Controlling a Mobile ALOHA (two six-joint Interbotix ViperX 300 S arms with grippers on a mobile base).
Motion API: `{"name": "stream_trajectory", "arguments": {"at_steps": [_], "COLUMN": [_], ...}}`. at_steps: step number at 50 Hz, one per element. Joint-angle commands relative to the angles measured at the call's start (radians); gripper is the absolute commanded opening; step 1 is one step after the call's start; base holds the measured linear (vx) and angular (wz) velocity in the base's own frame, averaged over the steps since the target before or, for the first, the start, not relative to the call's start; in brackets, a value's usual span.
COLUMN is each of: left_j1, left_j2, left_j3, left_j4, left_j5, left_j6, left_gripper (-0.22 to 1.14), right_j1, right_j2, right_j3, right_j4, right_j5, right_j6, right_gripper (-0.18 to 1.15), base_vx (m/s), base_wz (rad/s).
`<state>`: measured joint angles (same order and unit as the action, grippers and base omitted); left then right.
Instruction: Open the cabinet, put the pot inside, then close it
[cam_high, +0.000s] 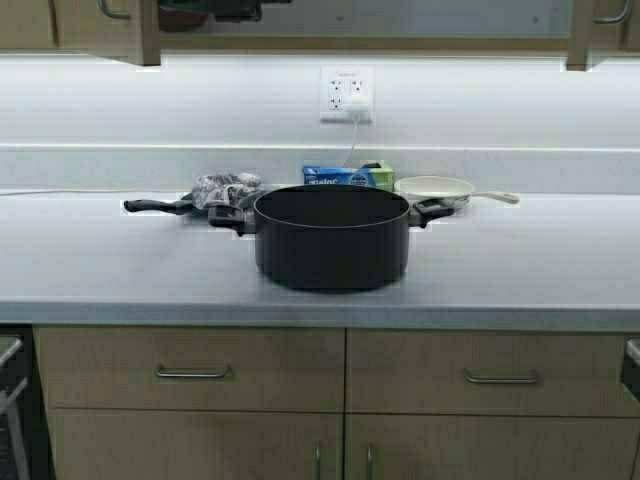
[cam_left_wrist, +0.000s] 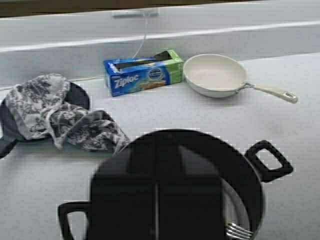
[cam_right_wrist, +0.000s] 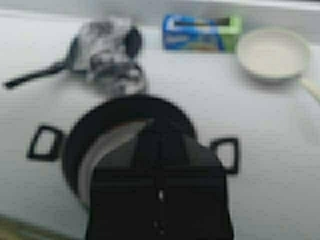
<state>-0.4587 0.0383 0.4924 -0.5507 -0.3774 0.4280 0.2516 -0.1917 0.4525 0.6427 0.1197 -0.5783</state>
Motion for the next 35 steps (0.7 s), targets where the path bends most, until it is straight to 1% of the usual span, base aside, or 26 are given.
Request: {"name": "stream_trajectory", "arguments": {"at_steps": [1, 6, 8, 10, 13, 15, 19, 23, 25, 29, 31, 35], "left_j1": [-0.002, -0.025, -0.031, -0.044, -0.063, -0.075, -0.104, -0.129, -0.143, -0.166, -0.173, -0.187], "left_j2": [-0.071, -0.126, -0.146, -0.164, -0.187, -0.202, -0.227, -0.252, -0.261, -0.275, -0.278, -0.279], "left_j3": [0.015, 0.055, 0.074, 0.089, 0.112, 0.129, 0.163, 0.206, 0.23, 0.281, 0.305, 0.371], "left_j4": [0.003, 0.003, 0.002, 0.002, 0.002, 0.003, 0.006, 0.006, 0.006, 0.006, 0.011, 0.06], "left_j5": [-0.008, -0.008, -0.012, -0.015, -0.026, -0.032, -0.055, -0.107, -0.143, -0.218, -0.25, -0.313], "left_j6": [-0.003, -0.006, -0.011, -0.011, -0.017, -0.02, -0.032, -0.058, -0.086, -0.163, -0.209, -0.339], "left_gripper": [0.03, 0.04, 0.06, 0.09, 0.17, 0.25, 0.46, 0.7, 0.82, 1.02, 1.05, 1.03], "right_j1": [0.008, 0.031, 0.04, 0.055, 0.075, 0.087, 0.11, 0.143, 0.161, 0.201, 0.218, 0.259], "right_j2": [-0.058, -0.091, -0.104, -0.114, -0.124, -0.13, -0.141, -0.158, -0.166, -0.181, -0.187, -0.198], "right_j3": [0.005, 0.021, 0.034, 0.046, 0.058, 0.067, 0.089, 0.13, 0.156, 0.216, 0.244, 0.308], "right_j4": [0.0, 0.005, 0.005, 0.005, 0.005, 0.005, 0.006, 0.011, 0.018, 0.031, 0.032, 0.034], "right_j5": [0.006, 0.02, 0.02, 0.021, 0.02, 0.02, 0.014, -0.014, -0.044, -0.124, -0.167, -0.262], "right_j6": [0.005, 0.025, 0.037, 0.051, 0.072, 0.086, 0.12, 0.153, 0.169, 0.19, 0.198, 0.212], "right_gripper": [0.07, 0.1, 0.15, 0.22, 0.39, 0.52, 0.79, 1.02, 1.05, 1.03, 1.03, 1.03], "base_vx": [0.0, 0.0, 0.0, 0.0, 0.0, 0.0, 0.0, 0.0, 0.0, 0.0, 0.0, 0.0], "base_wz": [0.0, 0.0, 0.0, 0.0, 0.0, 0.0, 0.0, 0.0, 0.0, 0.0, 0.0, 0.0]}}
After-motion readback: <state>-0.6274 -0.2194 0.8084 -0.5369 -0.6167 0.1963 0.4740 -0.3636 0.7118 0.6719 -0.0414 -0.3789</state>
